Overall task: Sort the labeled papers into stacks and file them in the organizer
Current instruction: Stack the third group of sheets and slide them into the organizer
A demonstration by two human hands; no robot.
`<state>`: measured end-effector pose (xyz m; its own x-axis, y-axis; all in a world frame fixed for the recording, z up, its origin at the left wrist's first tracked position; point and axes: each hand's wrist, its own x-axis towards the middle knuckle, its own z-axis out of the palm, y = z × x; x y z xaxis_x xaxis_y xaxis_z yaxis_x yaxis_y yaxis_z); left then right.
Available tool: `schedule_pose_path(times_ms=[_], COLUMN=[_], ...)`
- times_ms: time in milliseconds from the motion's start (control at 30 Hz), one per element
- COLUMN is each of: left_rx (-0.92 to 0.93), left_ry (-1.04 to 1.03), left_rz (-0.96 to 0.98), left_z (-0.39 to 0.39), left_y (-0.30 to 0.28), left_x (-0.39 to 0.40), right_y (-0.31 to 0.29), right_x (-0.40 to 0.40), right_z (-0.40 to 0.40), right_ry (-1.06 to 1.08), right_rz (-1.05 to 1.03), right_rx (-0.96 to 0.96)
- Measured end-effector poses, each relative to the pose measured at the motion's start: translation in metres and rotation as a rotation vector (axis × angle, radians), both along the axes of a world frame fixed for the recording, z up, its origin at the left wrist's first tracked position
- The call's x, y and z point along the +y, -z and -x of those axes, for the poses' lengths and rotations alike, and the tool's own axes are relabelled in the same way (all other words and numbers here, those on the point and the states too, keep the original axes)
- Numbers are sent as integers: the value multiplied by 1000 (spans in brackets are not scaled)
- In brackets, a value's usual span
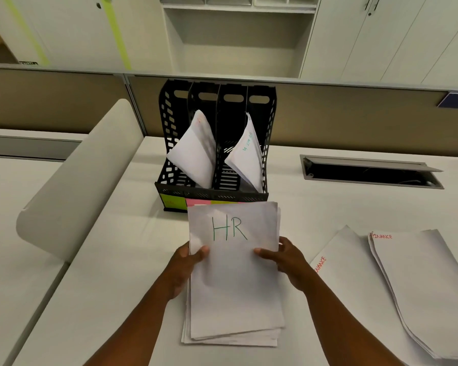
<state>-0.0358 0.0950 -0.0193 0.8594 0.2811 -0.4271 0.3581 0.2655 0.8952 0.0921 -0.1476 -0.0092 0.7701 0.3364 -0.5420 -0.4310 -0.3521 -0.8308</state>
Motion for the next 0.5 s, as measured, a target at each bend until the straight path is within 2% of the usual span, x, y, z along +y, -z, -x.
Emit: schedule_pose_path(times_ms=[100, 233, 500], left_rx=[-56, -111, -306], left_ry=[-75, -152, -338], left_rz=[-7, -111, -296], left_z=[-12, -27, -46], left_y=[-13, -35, -70], left_x=[-2, -10, -28], right_y=[-1, -15, -58], right_x=[-2, 11, 37], right_z=[2, 1, 0], right_ry=[-68, 94, 307], right_rz=[-127, -187, -165], right_rx=[-2, -101, -362])
